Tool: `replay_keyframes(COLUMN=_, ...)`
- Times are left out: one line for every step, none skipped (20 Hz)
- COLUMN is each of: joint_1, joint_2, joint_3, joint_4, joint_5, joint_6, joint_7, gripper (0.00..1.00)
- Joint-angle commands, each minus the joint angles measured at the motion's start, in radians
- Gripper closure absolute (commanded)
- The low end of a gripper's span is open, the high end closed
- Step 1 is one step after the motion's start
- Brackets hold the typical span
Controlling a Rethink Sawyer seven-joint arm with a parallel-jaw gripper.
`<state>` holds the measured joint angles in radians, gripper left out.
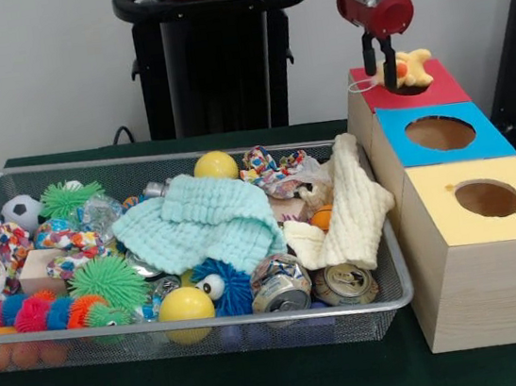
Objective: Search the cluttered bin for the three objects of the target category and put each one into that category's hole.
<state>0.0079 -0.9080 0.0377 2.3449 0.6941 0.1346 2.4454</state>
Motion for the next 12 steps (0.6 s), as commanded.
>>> replay_keyframes(joint_1=-0.069, joint_2=0.002, joint_3=0.147, joint_4=0.059, joint_5=0.096, joint_6=0.039, joint_7=0.222, gripper=0.0)
replay_keyframes(joint_1=-0.093, joint_2=0.001, joint_3=0.176, joint_4=0.072, joint_5=0.103, joint_6=0.025, joint_7=0.218, gripper=0.0)
replay_keyframes(joint_1=-0.101, joint_2=0.002, joint_3=0.188, joint_4=0.075, joint_5=0.105, joint_6=0.018, joint_7=0.22, gripper=0.0)
replay_keyframes(joint_1=-0.127, joint_2=0.006, joint_3=0.222, joint_4=0.087, joint_5=0.106, joint_6=-0.005, joint_7=0.225, gripper=0.0)
replay_keyframes(joint_1=-0.134, joint_2=0.01, joint_3=0.234, joint_4=0.089, joint_5=0.104, joint_6=-0.016, joint_7=0.231, gripper=0.0)
replay_keyframes(joint_1=-0.165, joint_2=0.017, joint_3=0.264, joint_4=0.1, joint_5=0.095, joint_6=-0.041, joint_7=0.235, gripper=0.0)
replay_keyframes(joint_1=-0.177, joint_2=0.024, joint_3=0.281, joint_4=0.104, joint_5=0.085, joint_6=-0.059, joint_7=0.246, gripper=0.0)
replay_keyframes(joint_1=-0.191, joint_2=0.036, joint_3=0.302, joint_4=0.107, joint_5=0.072, joint_6=-0.085, joint_7=0.261, gripper=0.0)
replay_keyframes(joint_1=-0.201, joint_2=0.042, joint_3=0.316, joint_4=0.11, joint_5=0.063, joint_6=-0.098, joint_7=0.272, gripper=0.0)
replay_keyframes(joint_1=-0.21, joint_2=0.041, joint_3=0.322, joint_4=0.116, joint_5=0.06, joint_6=-0.099, joint_7=0.274, gripper=0.0)
replay_keyframes(joint_1=-0.211, joint_2=0.043, joint_3=0.322, joint_4=0.117, joint_5=0.059, joint_6=-0.098, joint_7=0.277, gripper=0.0)
replay_keyframes(joint_1=-0.205, joint_2=0.049, joint_3=0.316, joint_4=0.116, joint_5=0.065, joint_6=-0.087, joint_7=0.277, gripper=0.0)
